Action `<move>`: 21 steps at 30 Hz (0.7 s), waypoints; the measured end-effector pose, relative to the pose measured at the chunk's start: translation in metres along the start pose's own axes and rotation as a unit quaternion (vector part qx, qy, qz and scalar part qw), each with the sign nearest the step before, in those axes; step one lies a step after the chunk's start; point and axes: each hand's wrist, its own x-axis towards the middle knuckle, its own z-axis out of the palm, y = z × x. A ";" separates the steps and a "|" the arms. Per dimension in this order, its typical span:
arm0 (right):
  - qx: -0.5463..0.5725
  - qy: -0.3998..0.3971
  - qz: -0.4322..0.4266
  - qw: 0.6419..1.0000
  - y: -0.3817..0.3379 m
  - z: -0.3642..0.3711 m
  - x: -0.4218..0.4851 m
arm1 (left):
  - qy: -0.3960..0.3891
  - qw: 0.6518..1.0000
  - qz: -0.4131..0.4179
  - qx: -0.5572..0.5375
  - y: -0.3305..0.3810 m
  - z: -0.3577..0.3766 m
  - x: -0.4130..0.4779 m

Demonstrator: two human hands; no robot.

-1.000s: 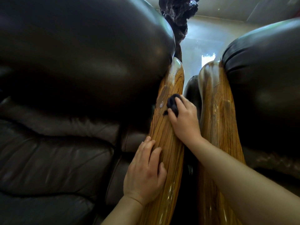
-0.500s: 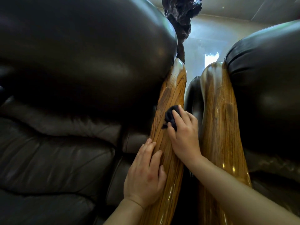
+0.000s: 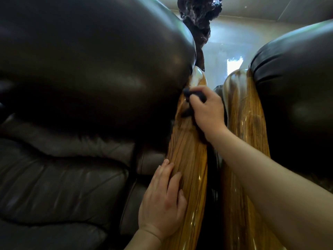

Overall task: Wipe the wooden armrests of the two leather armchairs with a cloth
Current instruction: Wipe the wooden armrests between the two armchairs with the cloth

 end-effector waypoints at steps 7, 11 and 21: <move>-0.168 -0.120 -0.140 0.968 0.038 -0.007 -0.049 | 0.016 1.000 0.016 0.002 -0.001 0.003 0.001; -0.246 -0.182 -0.244 0.920 0.049 -0.002 -0.047 | 0.010 1.000 0.013 0.001 -0.004 0.005 0.001; -0.275 -0.057 -0.036 0.959 0.041 0.034 0.029 | 0.008 1.000 0.018 0.003 -0.001 0.001 0.002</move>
